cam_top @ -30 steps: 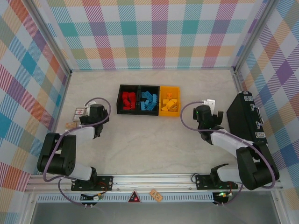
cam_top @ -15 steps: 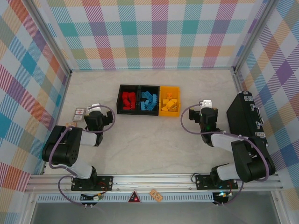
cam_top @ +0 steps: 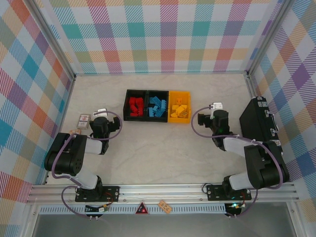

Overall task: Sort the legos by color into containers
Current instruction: Reset both arms

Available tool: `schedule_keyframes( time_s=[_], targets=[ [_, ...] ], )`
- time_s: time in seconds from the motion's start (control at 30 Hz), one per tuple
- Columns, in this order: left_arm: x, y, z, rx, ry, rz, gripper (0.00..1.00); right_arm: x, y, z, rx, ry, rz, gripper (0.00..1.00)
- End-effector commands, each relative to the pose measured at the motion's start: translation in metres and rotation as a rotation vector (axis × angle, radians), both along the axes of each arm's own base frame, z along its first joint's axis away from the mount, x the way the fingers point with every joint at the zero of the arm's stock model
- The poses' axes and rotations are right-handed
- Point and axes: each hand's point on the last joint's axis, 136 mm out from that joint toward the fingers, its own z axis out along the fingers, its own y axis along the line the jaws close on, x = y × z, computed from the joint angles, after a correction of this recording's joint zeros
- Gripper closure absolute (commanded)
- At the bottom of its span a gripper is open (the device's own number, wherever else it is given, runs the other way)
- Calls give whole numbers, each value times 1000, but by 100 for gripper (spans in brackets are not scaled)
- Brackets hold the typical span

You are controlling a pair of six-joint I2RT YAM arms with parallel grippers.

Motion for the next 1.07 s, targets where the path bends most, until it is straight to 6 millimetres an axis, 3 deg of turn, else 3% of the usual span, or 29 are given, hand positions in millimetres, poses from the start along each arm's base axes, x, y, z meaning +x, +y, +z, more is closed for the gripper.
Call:
schedule_keyframes(
  time_s=[0.0, 0.07, 0.13, 0.2, 0.27, 0.3, 0.37, 0.43, 0.53, 1.03],
  targets=[
    [10, -1, 15, -5, -57, -14, 0, -1, 0, 8, 22, -38, 20, 1],
    [10, -1, 15, -6, -57, -13, 0, -2, 8, 8, 15, -35, 75, 1],
    [10, -1, 15, -5, -56, -14, 0, -8, 13, 19, -92, -163, 168, 1],
    [10, -1, 15, -4, -56, -15, 0, -5, -9, 19, -54, -205, 64, 1],
    [10, -1, 15, -5, -56, -13, 0, -3, -5, 10, -15, -233, 123, 1],
    [10, -1, 15, -4, -57, -15, 1, -5, -14, 0, 45, -211, 98, 1],
    [10, -1, 15, -3, -57, -14, 0, 3, -10, -5, 50, -172, 130, 1],
    [10, -1, 15, -2, -56, -14, 0, 13, -18, -5, 65, -146, 80, 1],
    [10, 0, 16, 3, -58, -9, 0, 13, -31, -5, 56, -147, 2, 1],
    [10, 0, 16, 8, -57, -5, 0, 17, -31, -9, 117, -91, 40, 1]
  ],
)
